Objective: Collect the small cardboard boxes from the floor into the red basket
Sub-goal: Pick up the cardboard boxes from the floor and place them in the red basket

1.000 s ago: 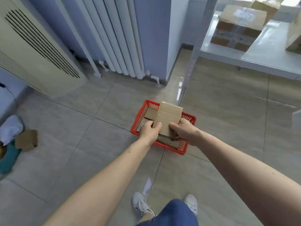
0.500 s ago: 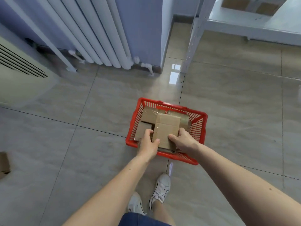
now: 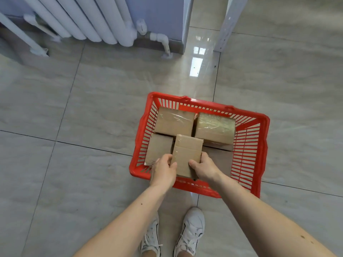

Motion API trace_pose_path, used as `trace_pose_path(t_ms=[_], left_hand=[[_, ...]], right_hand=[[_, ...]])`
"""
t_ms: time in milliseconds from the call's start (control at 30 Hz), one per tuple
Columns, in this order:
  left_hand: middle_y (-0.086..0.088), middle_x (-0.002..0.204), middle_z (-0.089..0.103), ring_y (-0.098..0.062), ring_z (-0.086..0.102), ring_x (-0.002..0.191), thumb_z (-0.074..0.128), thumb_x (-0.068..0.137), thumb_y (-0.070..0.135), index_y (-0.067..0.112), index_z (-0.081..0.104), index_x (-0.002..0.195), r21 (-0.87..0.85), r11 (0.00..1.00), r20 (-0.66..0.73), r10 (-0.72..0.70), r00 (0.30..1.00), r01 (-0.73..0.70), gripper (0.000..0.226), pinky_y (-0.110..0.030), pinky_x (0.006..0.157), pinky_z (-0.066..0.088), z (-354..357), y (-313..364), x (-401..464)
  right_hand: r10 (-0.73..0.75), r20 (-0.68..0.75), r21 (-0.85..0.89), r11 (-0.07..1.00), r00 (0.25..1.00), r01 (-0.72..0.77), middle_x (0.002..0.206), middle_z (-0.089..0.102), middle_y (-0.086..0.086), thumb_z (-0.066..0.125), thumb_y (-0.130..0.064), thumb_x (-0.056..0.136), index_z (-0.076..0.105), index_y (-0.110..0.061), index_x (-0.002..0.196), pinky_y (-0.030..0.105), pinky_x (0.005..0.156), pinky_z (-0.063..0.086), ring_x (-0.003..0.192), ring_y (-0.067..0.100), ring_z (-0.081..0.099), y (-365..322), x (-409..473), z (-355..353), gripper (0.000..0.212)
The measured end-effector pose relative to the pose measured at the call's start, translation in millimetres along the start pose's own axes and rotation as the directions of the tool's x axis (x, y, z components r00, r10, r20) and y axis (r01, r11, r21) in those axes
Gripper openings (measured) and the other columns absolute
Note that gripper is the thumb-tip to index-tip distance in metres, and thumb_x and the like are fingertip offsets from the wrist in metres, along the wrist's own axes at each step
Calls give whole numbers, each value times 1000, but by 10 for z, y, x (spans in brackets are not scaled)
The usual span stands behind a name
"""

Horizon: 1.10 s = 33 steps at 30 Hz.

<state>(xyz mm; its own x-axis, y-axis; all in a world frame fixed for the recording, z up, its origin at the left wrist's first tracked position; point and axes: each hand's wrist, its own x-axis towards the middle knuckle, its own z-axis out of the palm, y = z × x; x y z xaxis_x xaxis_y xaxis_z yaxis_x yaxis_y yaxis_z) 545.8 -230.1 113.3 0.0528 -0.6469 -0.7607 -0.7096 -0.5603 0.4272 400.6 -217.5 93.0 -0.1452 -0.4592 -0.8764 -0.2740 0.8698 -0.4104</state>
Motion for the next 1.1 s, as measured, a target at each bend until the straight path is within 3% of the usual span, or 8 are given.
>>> trace_pose_path(t_ms=[167, 333, 500, 767, 900, 1100], left_hand=[[-8, 124, 55, -27, 57, 115, 50, 97, 25, 19, 63, 126, 79, 997, -26, -14, 1000, 16, 32, -40, 104, 45, 156, -239, 403], [-9, 135, 50, -28, 51, 126, 51, 98, 29, 15, 50, 142, 147, 989, 28, -20, 999, 16, 46, -36, 110, 37, 283, -377, 606], [-7, 140, 50, -27, 48, 130, 50, 98, 32, 17, 51, 141, 208, 978, 63, -16, 998, 3, 45, -39, 110, 38, 316, -423, 627], [-6, 137, 52, -26, 53, 125, 51, 97, 33, 17, 53, 138, 136, 991, 57, -18, 998, 10, 44, -40, 109, 41, 148, -283, 394], [-6, 130, 59, -24, 57, 119, 53, 95, 33, 17, 57, 131, 46, 999, 28, -20, 999, 19, 39, -40, 105, 43, -42, -59, 33], [-4, 121, 61, -23, 58, 111, 53, 95, 32, 18, 60, 118, -17, 998, 19, 60, 998, -60, 27, -40, 102, 46, -463, 640, -781]], right_hand=[[12, 16, -17, 1000, 1000, -11, 132, 55, 12, 54, -26, 98, 36, -9, 137, 47, 100, 51, 118, 29, 57, 161, 447, 210, 47], [20, -24, 38, 999, 1000, -19, 127, 60, 15, 54, -22, 96, 37, -10, 137, 51, 97, 51, 112, 34, 62, 286, 685, 397, 46], [46, -17, 28, 999, 999, -45, 134, 57, 14, 50, -18, 99, 27, -11, 146, 41, 107, 43, 124, 31, 55, 299, 702, 474, 52], [85, -53, 2, 996, 995, -85, 145, 49, 20, 51, -26, 100, 20, -7, 152, 42, 112, 38, 134, 35, 48, 203, 404, 314, 64], [43, -92, -38, 998, 995, -47, 149, 47, 15, 51, -30, 99, 35, -7, 148, 38, 110, 38, 135, 30, 47, 74, -91, 65, 56], [-18, -174, -6, 1000, 984, 17, 130, 62, 9, 53, -29, 98, 55, -9, 133, 40, 103, 48, 118, 24, 59, -219, -1106, -420, 40]])
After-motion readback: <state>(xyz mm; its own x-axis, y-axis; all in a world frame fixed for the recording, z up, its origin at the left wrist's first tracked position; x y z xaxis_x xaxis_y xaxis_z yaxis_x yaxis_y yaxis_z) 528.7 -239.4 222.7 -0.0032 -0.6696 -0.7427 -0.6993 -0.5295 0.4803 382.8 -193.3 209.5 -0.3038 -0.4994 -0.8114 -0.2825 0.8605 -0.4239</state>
